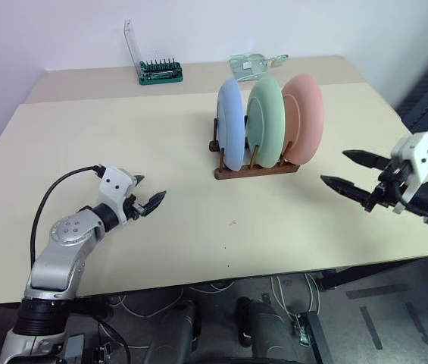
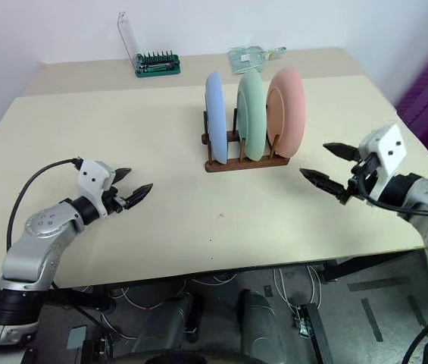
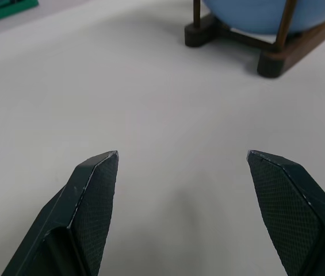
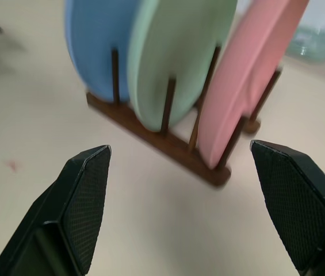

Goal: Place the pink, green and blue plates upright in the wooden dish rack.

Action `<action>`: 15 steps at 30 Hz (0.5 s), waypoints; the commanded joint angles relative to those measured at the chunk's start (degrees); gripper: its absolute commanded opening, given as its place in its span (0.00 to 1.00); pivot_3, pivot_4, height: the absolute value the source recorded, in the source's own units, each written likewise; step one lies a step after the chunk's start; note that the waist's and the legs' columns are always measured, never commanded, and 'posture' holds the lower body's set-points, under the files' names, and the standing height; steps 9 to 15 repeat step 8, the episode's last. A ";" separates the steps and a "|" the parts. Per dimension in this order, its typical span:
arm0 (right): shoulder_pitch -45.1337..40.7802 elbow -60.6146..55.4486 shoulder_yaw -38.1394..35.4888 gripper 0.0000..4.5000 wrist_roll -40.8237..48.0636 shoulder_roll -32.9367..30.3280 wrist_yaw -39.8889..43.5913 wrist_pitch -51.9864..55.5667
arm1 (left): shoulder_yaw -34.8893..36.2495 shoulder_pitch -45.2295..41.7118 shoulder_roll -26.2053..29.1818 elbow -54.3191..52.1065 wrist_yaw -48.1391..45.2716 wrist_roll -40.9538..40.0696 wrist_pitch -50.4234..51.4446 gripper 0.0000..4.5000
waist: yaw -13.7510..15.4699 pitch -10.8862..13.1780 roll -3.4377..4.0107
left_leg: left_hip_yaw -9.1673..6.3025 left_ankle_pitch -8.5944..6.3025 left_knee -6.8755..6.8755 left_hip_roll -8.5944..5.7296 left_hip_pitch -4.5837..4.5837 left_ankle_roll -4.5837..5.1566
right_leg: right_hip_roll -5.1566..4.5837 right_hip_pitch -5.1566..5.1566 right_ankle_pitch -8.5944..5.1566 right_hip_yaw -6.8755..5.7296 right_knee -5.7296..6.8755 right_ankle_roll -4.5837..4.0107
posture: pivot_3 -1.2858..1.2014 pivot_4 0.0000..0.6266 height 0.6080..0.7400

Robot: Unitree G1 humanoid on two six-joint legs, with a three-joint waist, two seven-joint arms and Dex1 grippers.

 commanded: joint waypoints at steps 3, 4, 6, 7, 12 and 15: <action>-2.60 4.02 3.70 0.88 -5.38 3.84 -1.77 -6.33 | 1.25 2.64 -0.73 -3.70 1.20 0.24 -0.38 0.82 | 0.05 0.00 -0.01 | 0.06 0.06 0.01 0.00 -0.02 0.11 | -0.04 0.00 0.02 0.01 -0.02 -0.01 | 0.52 0.24 0.93; -2.81 4.85 4.37 0.88 -6.11 4.46 -1.91 -7.21 | 1.30 3.42 -0.94 -4.54 1.52 0.31 -0.17 0.82 | 0.07 0.01 -0.02 | 0.09 0.06 0.02 0.00 -0.03 0.11 | -0.06 -0.01 0.02 0.02 -0.02 -0.01 | 0.52 0.24 0.93; -3.56 7.16 5.33 0.88 -7.09 5.69 -1.97 -8.69 | 1.46 5.28 -1.47 -6.47 2.24 0.15 0.39 0.82 | 0.11 0.01 -0.02 | 0.10 0.06 0.03 0.00 -0.03 0.11 | -0.07 0.00 0.07 0.02 -0.02 -0.09 | 0.52 0.24 0.93; -4.35 9.07 5.86 0.88 -7.82 6.19 -1.83 -9.77 | 1.40 6.02 -1.64 -7.12 2.67 0.35 0.44 0.82 | 0.15 0.01 -0.02 | 0.10 0.06 0.03 0.00 -0.03 0.11 | -0.07 0.00 0.07 0.01 -0.02 -0.09 | 0.52 0.24 0.93; -4.91 10.38 6.18 0.88 -8.32 6.52 -1.68 -10.52 | 1.39 6.46 -1.76 -7.52 2.96 0.48 0.50 0.82 | 0.15 0.01 -0.02 | 0.10 0.06 0.03 0.00 -0.04 0.11 | -0.08 0.00 0.07 0.01 -0.01 -0.09 | 0.52 0.24 0.93; -4.91 10.38 6.18 0.88 -8.32 6.52 -1.68 -10.52 | 1.39 6.46 -1.76 -7.52 2.96 0.48 0.50 0.82 | 0.15 0.01 -0.02 | 0.10 0.06 0.03 0.00 -0.04 0.11 | -0.08 0.00 0.07 0.01 -0.01 -0.09 | 0.52 0.24 0.93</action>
